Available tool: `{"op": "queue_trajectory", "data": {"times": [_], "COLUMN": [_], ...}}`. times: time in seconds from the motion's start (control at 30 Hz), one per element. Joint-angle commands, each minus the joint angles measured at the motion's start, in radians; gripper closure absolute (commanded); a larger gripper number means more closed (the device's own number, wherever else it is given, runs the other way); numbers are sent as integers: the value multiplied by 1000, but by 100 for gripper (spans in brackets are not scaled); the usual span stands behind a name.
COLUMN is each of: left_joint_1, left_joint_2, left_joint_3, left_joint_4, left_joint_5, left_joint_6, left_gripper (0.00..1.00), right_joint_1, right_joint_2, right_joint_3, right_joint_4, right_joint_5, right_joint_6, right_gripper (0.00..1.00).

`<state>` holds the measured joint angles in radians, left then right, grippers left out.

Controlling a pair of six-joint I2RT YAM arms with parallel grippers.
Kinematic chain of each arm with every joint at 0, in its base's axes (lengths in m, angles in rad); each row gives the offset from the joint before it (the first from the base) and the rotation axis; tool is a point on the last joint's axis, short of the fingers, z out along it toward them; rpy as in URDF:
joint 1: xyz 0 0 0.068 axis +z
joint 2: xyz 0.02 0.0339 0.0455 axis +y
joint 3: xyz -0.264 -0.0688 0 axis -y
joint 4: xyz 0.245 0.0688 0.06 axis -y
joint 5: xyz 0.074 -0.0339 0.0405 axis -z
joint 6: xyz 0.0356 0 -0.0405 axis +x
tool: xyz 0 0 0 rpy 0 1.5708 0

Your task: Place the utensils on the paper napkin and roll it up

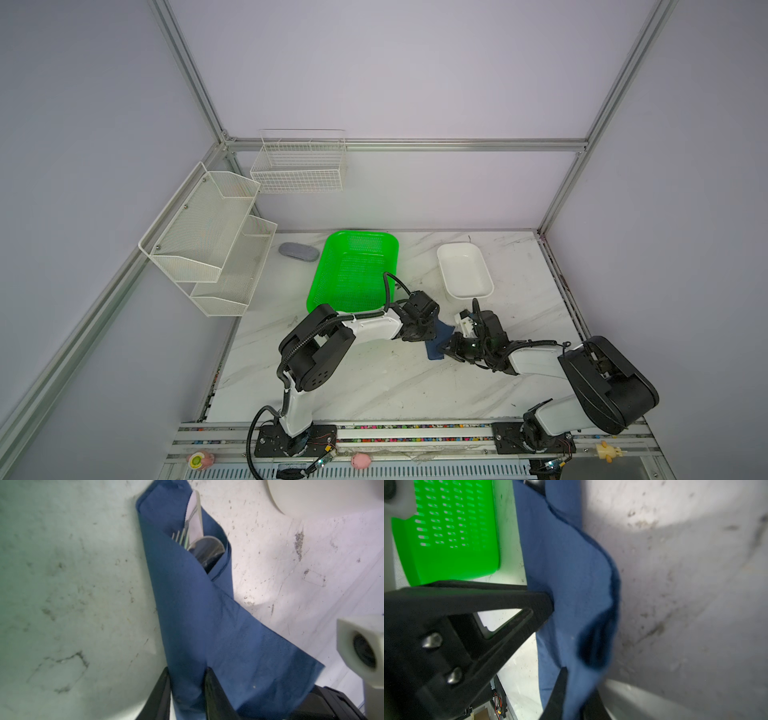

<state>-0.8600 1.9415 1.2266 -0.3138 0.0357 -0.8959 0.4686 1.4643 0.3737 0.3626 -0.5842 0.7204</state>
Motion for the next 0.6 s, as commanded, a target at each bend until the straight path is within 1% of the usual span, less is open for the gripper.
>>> {"op": "queue_trajectory", "data": {"times": [0.0, 0.07, 0.2, 0.3, 0.43, 0.57], "left_joint_1": [-5, -7, -8, -9, -13, -13], "left_joint_2": [28, 35, 46, 47, 50, 49], "left_joint_3": [2, 2, 0, 1, 9, 11], "left_joint_4": [-34, -34, -34, -34, -34, -34], "left_joint_5": [-14, -11, -6, -4, -2, 0], "left_joint_6": [25, 28, 28, 28, 29, 29], "left_gripper": [75, 76, 77, 77, 77, 78], "right_joint_1": [-12, -17, -35, -48, -52, -53], "right_joint_2": [-15, -22, -34, -42, -27, 29], "right_joint_3": [2, 3, 8, 4, 13, 20], "right_joint_4": [-60, -59, -59, -58, -50, 5], "right_joint_5": [23, 32, 49, 78, 102, 64], "right_joint_6": [-1, 8, 32, 53, 71, 80], "right_gripper": [82, 79, 63, 55, 50, 49]}}
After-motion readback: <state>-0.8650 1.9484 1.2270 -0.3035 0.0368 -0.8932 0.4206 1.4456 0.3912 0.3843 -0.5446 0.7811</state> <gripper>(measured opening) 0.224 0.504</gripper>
